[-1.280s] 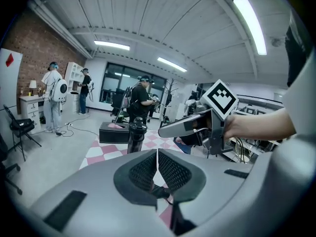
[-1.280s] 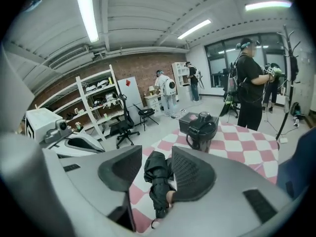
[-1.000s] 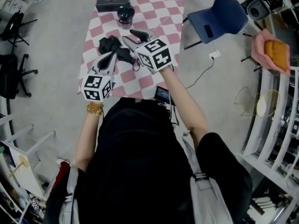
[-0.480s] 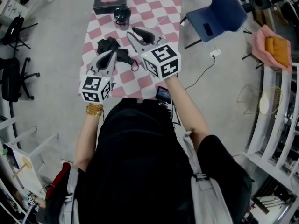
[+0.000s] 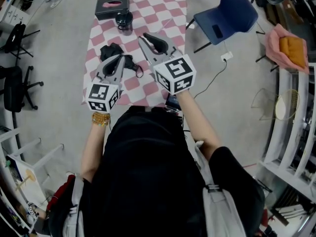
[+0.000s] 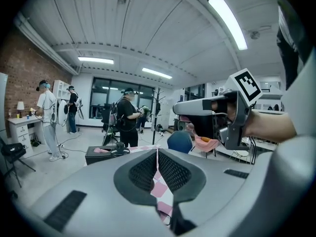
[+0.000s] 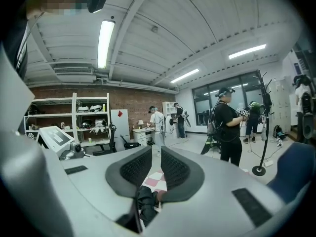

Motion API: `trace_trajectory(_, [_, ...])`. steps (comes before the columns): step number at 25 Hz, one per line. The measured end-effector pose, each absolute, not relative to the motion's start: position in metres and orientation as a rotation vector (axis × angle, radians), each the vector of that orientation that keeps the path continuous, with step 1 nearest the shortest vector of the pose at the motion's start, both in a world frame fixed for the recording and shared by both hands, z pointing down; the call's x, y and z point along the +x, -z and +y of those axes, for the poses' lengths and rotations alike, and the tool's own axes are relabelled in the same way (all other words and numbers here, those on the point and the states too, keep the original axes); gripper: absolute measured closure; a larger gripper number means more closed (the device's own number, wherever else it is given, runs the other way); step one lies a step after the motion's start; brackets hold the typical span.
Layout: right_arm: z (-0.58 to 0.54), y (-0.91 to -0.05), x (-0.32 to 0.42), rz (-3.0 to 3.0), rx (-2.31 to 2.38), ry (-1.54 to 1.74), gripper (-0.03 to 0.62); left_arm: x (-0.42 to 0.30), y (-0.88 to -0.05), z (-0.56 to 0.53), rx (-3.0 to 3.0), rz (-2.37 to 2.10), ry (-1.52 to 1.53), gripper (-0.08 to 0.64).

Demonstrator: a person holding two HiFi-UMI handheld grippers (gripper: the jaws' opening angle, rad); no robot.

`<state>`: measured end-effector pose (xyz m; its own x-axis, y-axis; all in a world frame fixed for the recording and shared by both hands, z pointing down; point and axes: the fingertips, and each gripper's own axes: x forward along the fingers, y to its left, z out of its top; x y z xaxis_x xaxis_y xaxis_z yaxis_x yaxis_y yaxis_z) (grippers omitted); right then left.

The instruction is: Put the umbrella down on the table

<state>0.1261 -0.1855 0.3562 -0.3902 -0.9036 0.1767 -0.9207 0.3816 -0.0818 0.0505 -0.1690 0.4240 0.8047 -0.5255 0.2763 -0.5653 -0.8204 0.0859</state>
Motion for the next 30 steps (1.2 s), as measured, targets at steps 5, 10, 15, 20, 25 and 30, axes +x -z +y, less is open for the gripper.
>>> trace_trajectory(5, [-0.169, -0.348, 0.134, -2.546, 1.672, -0.201, 0.535, 0.061, -0.422, -0.160, 2.822, -0.859, -0.342, 0.543])
trace_trajectory(10, [-0.156, -0.342, 0.144, -2.585, 1.667, -0.167, 0.546, 0.071, -0.417, -0.152, 2.825, -0.866, -0.313, 0.543])
trace_trajectory(15, [-0.140, -0.344, 0.153, -2.635, 1.627, -0.135, 0.552, 0.081, -0.412, -0.143, 2.833, -0.864, -0.301, 0.543])
trace_trajectory(20, [-0.126, -0.350, 0.163, -2.665, 1.650, -0.161, 0.557, 0.087, -0.409, -0.134, 2.852, -0.863, -0.282, 0.543])
trace_trajectory(25, [-0.115, -0.357, 0.166, -2.659, 1.658, -0.127, 0.561, 0.092, -0.409, -0.127, 2.860, -0.856, -0.269, 0.543])
trace_trajectory(30, [-0.107, -0.369, 0.164, -2.643, 1.658, -0.103, 0.564, 0.097, -0.413, -0.118, 2.867, -0.846, -0.272, 0.543])
